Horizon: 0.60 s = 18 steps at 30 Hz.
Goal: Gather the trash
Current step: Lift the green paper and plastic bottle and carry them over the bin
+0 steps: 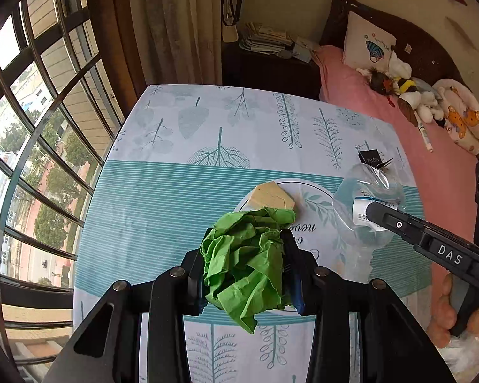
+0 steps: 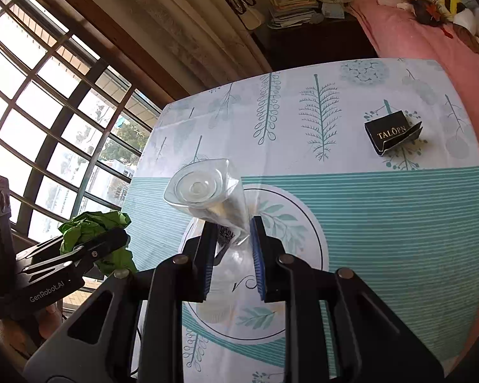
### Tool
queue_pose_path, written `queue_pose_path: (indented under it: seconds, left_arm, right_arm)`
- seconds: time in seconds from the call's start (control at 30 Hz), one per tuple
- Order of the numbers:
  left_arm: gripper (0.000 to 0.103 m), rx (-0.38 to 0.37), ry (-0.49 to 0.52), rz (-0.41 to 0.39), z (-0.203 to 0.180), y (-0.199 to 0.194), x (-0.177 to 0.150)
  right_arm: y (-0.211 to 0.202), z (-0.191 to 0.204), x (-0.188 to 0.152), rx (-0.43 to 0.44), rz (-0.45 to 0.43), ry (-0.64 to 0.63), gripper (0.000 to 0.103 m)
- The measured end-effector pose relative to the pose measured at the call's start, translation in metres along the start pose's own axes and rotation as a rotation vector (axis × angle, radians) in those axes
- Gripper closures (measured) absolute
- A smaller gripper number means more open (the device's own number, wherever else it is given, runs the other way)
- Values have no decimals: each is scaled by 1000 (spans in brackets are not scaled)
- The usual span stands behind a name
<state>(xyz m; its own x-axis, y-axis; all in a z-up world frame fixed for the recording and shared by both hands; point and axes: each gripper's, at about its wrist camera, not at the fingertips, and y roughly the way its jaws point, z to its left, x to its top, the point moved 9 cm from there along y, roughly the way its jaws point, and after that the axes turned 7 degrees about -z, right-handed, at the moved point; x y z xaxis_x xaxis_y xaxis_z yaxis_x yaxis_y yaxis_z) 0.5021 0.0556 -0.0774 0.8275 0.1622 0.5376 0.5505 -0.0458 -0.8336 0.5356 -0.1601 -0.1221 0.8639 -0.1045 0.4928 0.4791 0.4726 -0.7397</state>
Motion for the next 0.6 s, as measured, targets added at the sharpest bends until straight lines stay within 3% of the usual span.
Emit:
queue_pose_path:
  seconds: [0.23, 0.47, 0.6]
  left_arm:
    - [64, -58, 61, -85, 33, -96, -51]
    - [64, -151, 176, -87, 67, -170, -132]
    - [64, -169, 237, -57, 85, -195, -182]
  right_arm:
    - [-69, 53, -60, -63, -61, 1, 85]
    - [-132, 116, -163, -159, -124, 57, 85]
    - [-150, 143, -223, -203, -115, 96, 85]
